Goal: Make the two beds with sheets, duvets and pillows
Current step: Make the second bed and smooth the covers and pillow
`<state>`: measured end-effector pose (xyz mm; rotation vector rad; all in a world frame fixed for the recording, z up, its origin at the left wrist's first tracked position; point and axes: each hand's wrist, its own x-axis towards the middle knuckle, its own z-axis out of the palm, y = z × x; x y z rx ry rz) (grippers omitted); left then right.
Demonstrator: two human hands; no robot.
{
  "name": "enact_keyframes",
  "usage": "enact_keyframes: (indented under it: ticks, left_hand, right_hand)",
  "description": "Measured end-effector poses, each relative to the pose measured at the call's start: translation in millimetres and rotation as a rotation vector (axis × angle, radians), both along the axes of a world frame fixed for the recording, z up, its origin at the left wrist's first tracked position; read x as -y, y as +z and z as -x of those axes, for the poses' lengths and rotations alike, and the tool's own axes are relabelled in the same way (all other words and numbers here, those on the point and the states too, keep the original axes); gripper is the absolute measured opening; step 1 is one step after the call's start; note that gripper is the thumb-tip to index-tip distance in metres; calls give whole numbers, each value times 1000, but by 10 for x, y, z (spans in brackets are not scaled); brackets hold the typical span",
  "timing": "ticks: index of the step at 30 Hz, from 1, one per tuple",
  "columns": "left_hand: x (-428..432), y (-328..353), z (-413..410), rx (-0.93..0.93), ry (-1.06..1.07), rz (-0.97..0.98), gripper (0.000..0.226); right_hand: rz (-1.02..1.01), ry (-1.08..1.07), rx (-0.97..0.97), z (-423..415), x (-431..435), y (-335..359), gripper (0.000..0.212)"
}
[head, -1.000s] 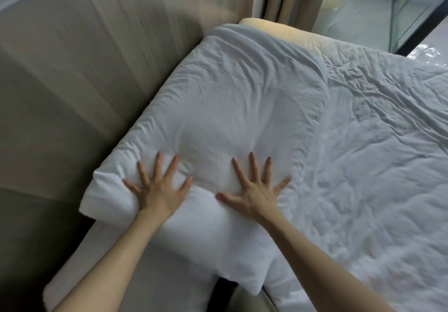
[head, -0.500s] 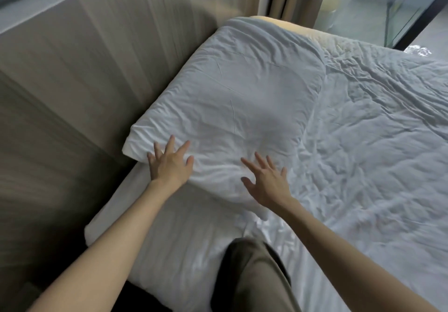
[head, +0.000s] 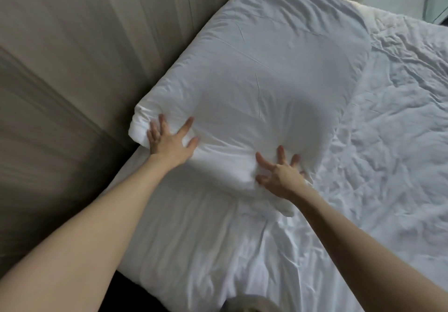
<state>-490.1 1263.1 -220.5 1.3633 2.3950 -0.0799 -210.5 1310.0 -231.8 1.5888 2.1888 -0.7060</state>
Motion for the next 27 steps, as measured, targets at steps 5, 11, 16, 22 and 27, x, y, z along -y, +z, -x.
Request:
enact_keyframes:
  ticks: [5,11,16,22,27]
  left_hand:
    - [60,6,47,7,-30,16,69]
    - [413,289,-224,-83,-148,155,72]
    - [685,801,-505,9,-170,81,64]
    - [1246,1502,-947,-35,-131,-214,61]
    - [1971,1942,-1495,-85,-85,-351,59]
  right_hand:
    - [-51,33,10,-46,180,-51,63]
    - [-7,111,16,-268,774,182,67]
    - [-63,78,-169,-216,844,990,55]
    - [-299,200,-263,-413,1131,1779,60]
    - [-377,372,-319,-652,1519,2155,60]
